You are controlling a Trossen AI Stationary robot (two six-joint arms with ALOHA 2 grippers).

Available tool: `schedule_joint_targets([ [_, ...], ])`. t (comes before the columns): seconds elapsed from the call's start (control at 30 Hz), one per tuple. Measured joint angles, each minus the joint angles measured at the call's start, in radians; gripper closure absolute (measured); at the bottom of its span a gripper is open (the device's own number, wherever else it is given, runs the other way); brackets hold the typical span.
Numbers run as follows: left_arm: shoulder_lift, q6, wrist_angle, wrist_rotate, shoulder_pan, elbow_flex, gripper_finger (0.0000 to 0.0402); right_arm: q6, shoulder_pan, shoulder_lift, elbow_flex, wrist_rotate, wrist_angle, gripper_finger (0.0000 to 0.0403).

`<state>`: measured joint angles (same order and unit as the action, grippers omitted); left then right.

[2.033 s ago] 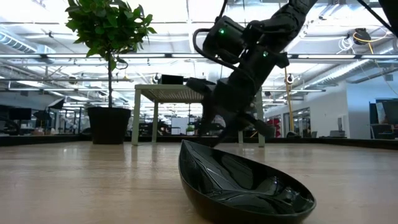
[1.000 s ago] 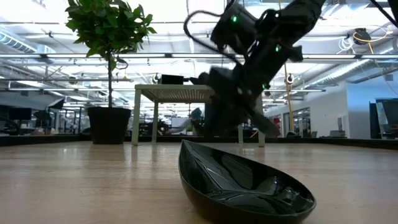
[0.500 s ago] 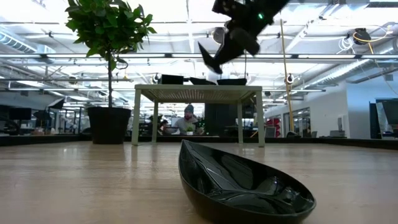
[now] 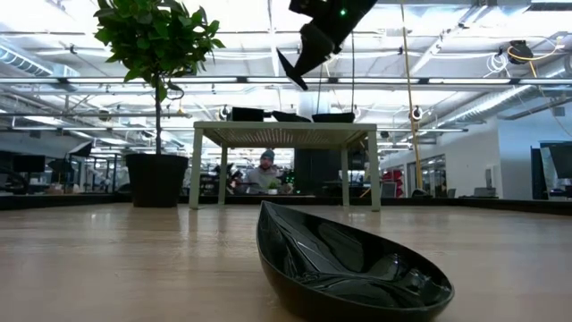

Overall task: Pick & Place Mini shaped plates
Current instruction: Stack the drop shaped plate on top of the other drop shaped plate on the shelf

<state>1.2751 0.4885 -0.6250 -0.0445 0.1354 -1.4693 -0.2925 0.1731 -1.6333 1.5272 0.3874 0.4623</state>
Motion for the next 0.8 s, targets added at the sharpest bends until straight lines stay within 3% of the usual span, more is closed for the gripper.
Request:
schedule_joint_targets([
  [0.3,0.0,-0.009,0.0,-0.009,-0.011,0.0,0.0261,-0.204,0.068,-0.036,0.0,-0.105,-0.022,0.0403],
  [0.57,0.0,-0.04,0.001,-0.009,-0.012,0.0,0.0261,-0.398,0.077,-0.059,0.001,-0.104,-0.031,0.0403],
  [0.8,0.0,-0.045,0.001,-0.01,-0.013,0.0,0.0261,-0.444,0.088,-0.077,0.001,-0.105,0.012,0.0403],
])
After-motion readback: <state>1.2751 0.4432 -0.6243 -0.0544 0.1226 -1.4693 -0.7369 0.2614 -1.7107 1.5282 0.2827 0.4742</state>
